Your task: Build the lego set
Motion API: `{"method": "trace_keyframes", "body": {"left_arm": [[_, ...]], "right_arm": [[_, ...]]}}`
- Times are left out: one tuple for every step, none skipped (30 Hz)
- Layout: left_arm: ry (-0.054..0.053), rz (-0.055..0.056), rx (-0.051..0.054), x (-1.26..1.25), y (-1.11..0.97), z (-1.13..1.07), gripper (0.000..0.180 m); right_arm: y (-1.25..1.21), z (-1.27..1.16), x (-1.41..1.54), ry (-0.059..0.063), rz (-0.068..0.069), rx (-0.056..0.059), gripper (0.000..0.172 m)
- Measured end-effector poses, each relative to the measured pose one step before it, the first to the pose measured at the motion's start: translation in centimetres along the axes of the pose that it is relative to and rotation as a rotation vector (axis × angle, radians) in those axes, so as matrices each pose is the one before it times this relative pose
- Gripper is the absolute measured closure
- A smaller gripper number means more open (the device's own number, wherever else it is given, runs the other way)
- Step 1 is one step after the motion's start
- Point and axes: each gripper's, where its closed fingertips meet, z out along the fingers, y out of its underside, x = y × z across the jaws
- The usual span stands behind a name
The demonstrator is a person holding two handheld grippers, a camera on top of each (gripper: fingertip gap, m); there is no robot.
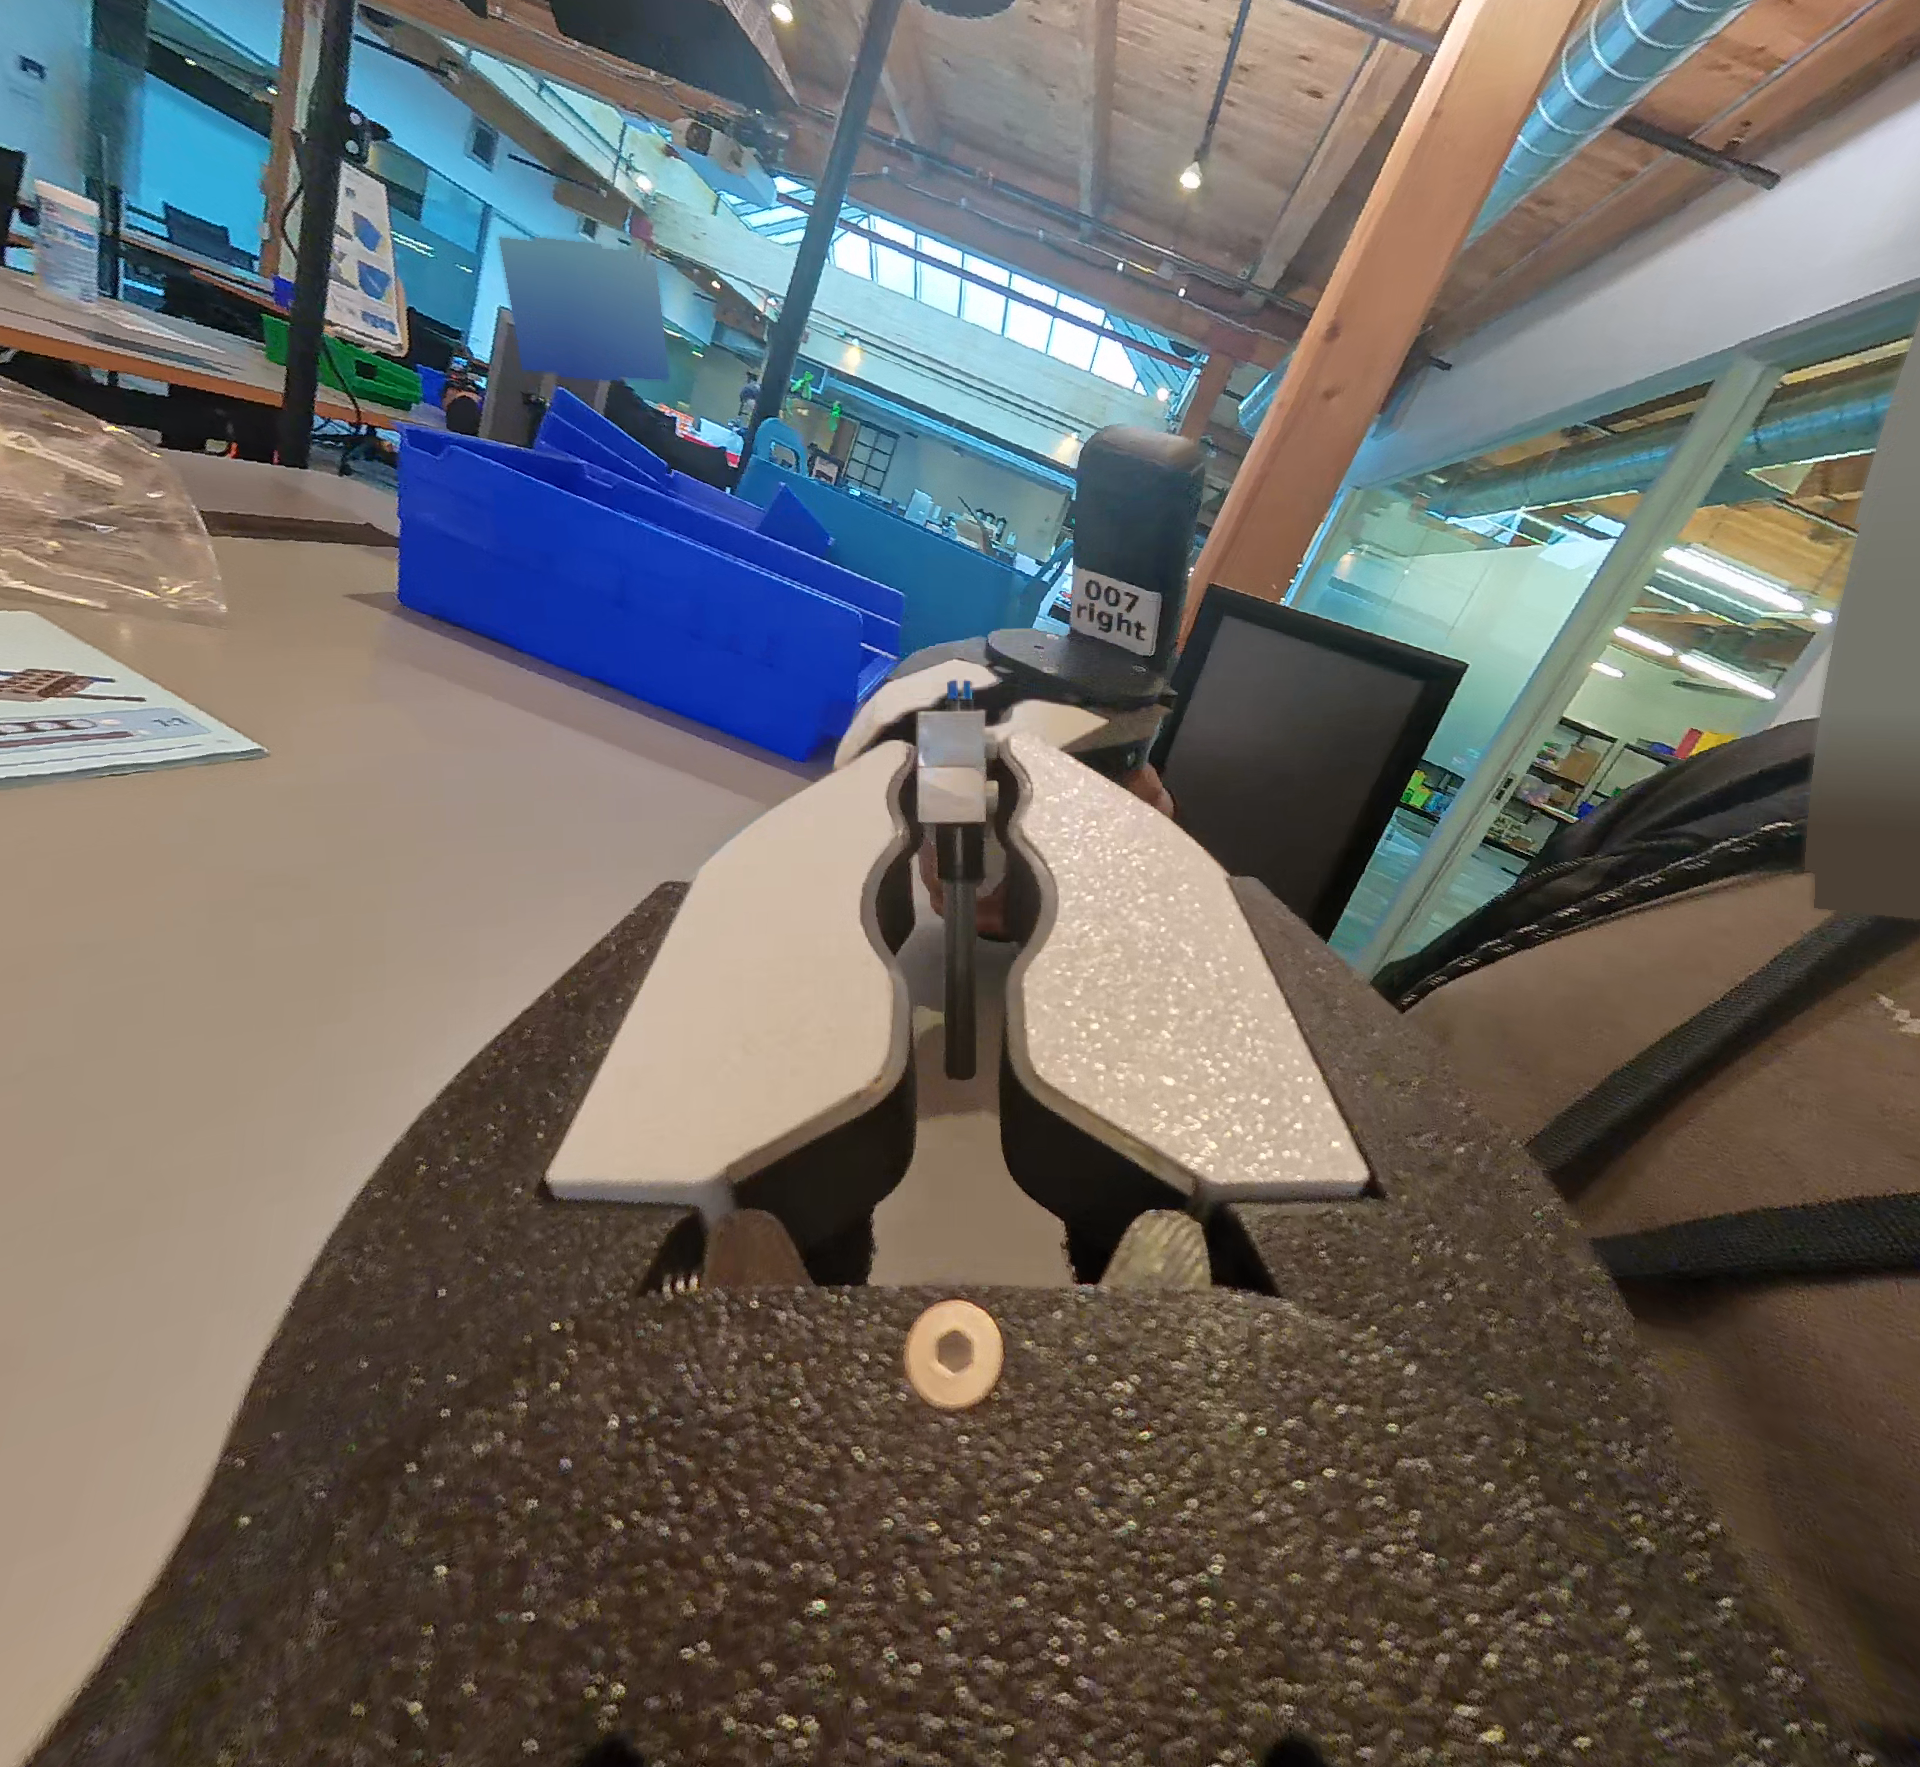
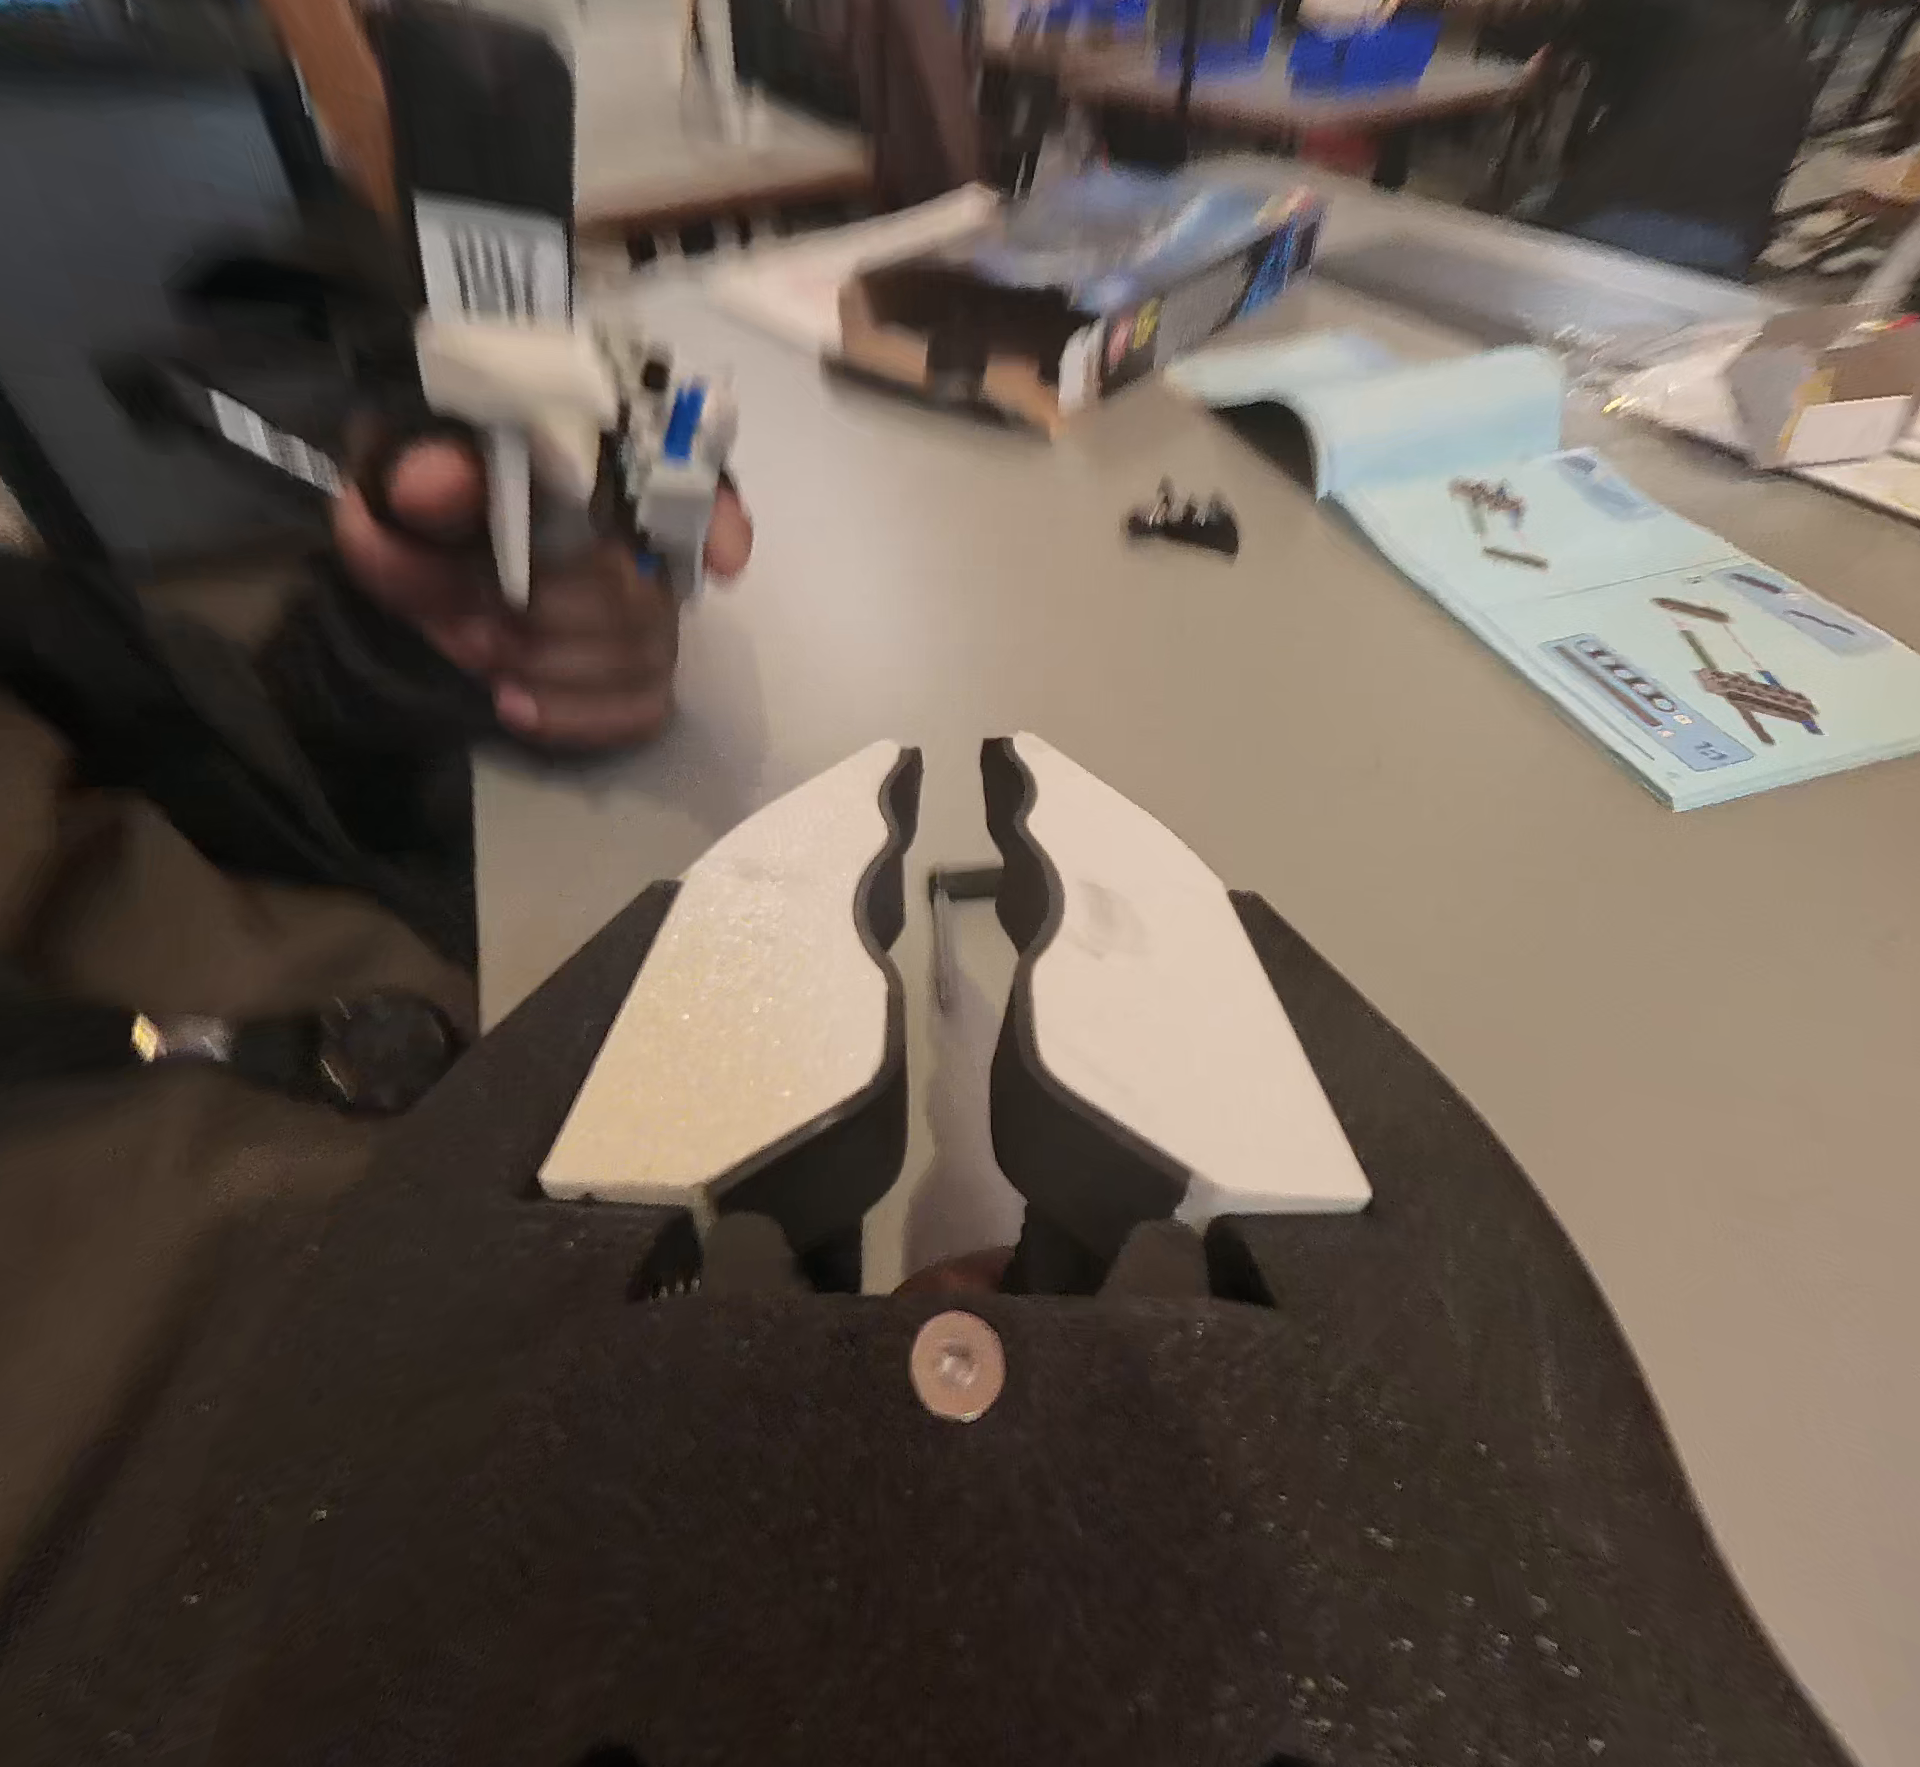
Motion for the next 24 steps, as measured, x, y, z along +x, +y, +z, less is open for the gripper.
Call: {"method": "trace_keyframes", "body": {"left_arm": [[-0.0035,-0.0007,0.0001,-0.066,-0.014,-0.010,0.169],[-0.0002,-0.0009,-0.0010,-0.016,0.019,0.005,0.168],[-0.0005,0.0013,-0.0002,0.005,0.011,-0.003,0.168],[-0.0013,0.0037,0.0012,0.019,-0.019,-0.018,0.168],[-0.0012,0.0046,0.0003,0.025,0.002,-0.008,0.168],[-0.0016,0.0041,-0.0011,0.020,0.012,0.003,0.168],[-0.0002,0.0023,-0.0025,0.018,0.046,0.020,0.168],[0.0005,0.0012,-0.0049,0.012,0.071,0.060,0.168],[-0.0006,0.0011,-0.0051,-0.001,0.074,0.058,0.168],[-0.0003,0.0015,-0.0042,0.005,0.062,0.056,0.168],[0.0000,0.0016,-0.0028,0.021,0.040,0.039,0.168],[-0.0002,0.0011,-0.0009,0.010,0.010,0.003,0.168],[-0.0002,0.0001,0.0010,0.002,-0.005,-0.013,0.168],[-0.0003,-0.0008,0.0022,-0.006,-0.029,-0.021,0.169],[-0.0006,-0.0008,0.0023,-0.013,-0.021,-0.023,0.168],[-0.0002,-0.0001,0.0014,-0.002,-0.023,-0.012,0.168],[0.0001,0.0010,0.0004,0.011,-0.002,-0.012,0.168],[0.0000,0.0014,-0.0004,0.019,0.009,0.010,0.168],[0.0001,0.0011,-0.0007,0.013,0.000,0.016,0.168],[0.0002,0.0008,-0.0001,0.018,0.009,-0.003,0.168],[-0.0003,0.0005,0.0005,0.006,-0.003,-0.002,0.168],[0.0001,-0.0002,0.0003,0.003,-0.004,0.002,0.168],[0.0004,-0.0003,-0.0003,0.003,0.004,0.007,0.168],[0.0002,-0.0001,-0.0007,0.003,0.001,0.006,0.168]], "right_arm": [[0.530,0.325,-0.191,-0.0119,-0.0446,-0.0580,0.159],[0.589,0.281,-0.041,-0.0092,-0.0456,-0.0647,0.158],[0.681,0.293,-0.051,-0.0063,-0.0387,-0.0720,0.158],[0.798,0.261,-0.060,-0.0095,-0.0291,-0.0764,0.157],[0.729,0.244,-0.070,-0.0088,-0.0238,-0.0665,0.156],[0.473,0.274,-0.174,-0.0076,-0.0158,-0.0407,0.155],[0.326,0.318,-0.250,-0.0158,0.0005,-0.0273,0.155],[0.311,0.388,-0.407,-0.0254,0.0120,-0.0242,0.155],[0.296,0.402,-0.461,-0.0260,0.0078,-0.0212,0.155],[0.234,0.462,-0.223,-0.0121,0.0034,-0.0159,0.154],[0.160,0.583,0.044,0.0020,0.0081,-0.0138,0.154],[0.183,0.454,0.147,0.0043,0.0123,-0.0141,0.154],[0.126,0.424,0.151,0.0020,0.0135,-0.0126,0.153],[0.171,0.384,0.168,0.0034,0.0123,-0.0178,0.153],[0.265,0.277,0.233,0.0095,0.0076,-0.0252,0.153],[0.143,0.096,0.249,0.0151,-0.0015,-0.0205,0.155],[0.182,-0.012,0.027,0.0047,-0.0064,-0.0245,0.158],[0.294,-0.057,0.056,0.0024,-0.0089,-0.0294,0.165],[0.232,-0.098,0.166,0.0096,-0.0114,-0.0221,0.169],[0.197,-0.126,0.198,0.0101,-0.0072,-0.0194,0.169],[0.250,-0.164,0.155,0.0075,-0.0078,-0.0203,0.169],[0.233,-0.163,0.136,0.0085,-0.0127,-0.0177,0.169],[0.171,-0.150,0.151,0.0070,-0.0106,-0.0103,0.169],[0.123,-0.172,0.127,0.0032,-0.0043,-0.0074,0.169]]}}
